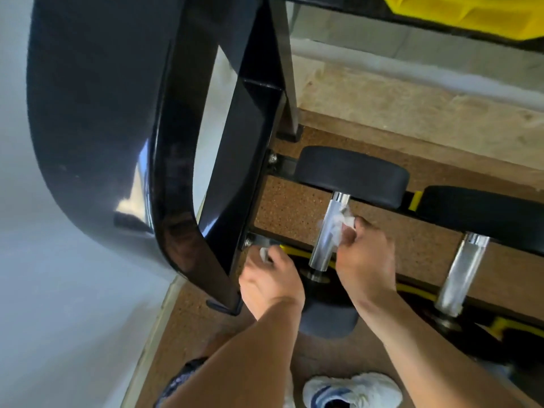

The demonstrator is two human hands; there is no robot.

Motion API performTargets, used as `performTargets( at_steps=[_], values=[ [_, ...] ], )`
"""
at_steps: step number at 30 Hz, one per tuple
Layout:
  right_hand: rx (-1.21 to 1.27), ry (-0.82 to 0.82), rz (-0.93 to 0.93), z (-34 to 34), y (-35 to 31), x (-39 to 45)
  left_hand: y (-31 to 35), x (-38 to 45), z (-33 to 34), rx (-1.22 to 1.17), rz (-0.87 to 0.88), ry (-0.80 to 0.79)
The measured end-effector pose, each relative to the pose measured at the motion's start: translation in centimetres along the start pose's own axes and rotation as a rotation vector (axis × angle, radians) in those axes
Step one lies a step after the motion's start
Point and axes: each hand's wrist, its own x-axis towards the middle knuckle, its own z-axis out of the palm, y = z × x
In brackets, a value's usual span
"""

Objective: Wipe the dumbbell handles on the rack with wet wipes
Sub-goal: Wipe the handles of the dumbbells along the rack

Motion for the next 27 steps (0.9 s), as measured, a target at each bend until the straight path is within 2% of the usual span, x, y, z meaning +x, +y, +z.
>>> performTargets(
  at_steps=[2, 3, 4, 5, 6, 7, 9, 10, 12, 16, 17, 20, 22, 24, 27],
  values=[
    [-0.283, -0.241, -0.175, -0.9, 2.0, -1.2, 0.0, 0.0, 0.0, 0.01, -0.003, -0.007],
    [-0.335, -0.383, -0.178, -1.3, 2.7, -1.4, 0.0, 0.0, 0.0, 0.017, -0.004, -0.012],
    [-0.31, -0.472, -0.146, -1.8, 2.9, -1.3, 0.1, -0.1, -0.1, 0.023, -0.009, -0.02],
    [-0.156, -0.483, -0.05, -2.2, 2.4, -0.9, 0.1, -0.1, -0.1, 0.029, -0.015, -0.029],
    [0.04, -0.397, 0.078, -2.5, 1.7, -0.2, 0.2, -0.1, -0.2, 0.035, -0.023, -0.038],
    [0.224, -0.232, 0.198, -2.5, 1.0, 0.7, 0.2, -0.1, -0.2, 0.037, -0.028, -0.047],
    [0.372, 0.016, 0.282, -2.1, -0.8, 2.1, 0.2, -0.1, -0.2, 0.036, -0.026, -0.053],
    [0.326, 0.057, 0.233, -1.6, -1.4, 2.0, 0.2, 0.0, -0.2, 0.037, -0.023, -0.051],
    [0.106, 0.059, 0.019, -0.9, -1.3, 0.4, 0.1, 0.1, -0.2, 0.046, -0.016, -0.051],
    [-0.321, -0.223, -0.471, -2.9, 2.4, -4.6, 0.1, 0.1, -0.1, 0.064, -0.013, -0.06],
    [-0.363, -0.219, -0.586, -3.6, 3.2, -4.5, 0.2, 0.1, -0.2, 0.064, -0.021, -0.062],
    [-0.329, -0.012, -0.928, -4.1, 3.7, -0.6, 0.2, 0.1, -0.3, 0.065, -0.035, -0.075],
    [-0.449, -0.018, -1.129, -3.1, 2.9, 3.1, 0.2, 0.2, -0.2, 0.068, -0.019, -0.072],
    [-0.605, -0.15, -1.211, -1.4, 3.1, 5.3, 0.1, 0.1, -0.2, 0.086, -0.005, -0.054],
    [-0.615, -0.365, -1.179, -0.5, 4.4, 4.0, 0.1, 0.2, -0.2, 0.098, -0.004, -0.055]
  ],
)
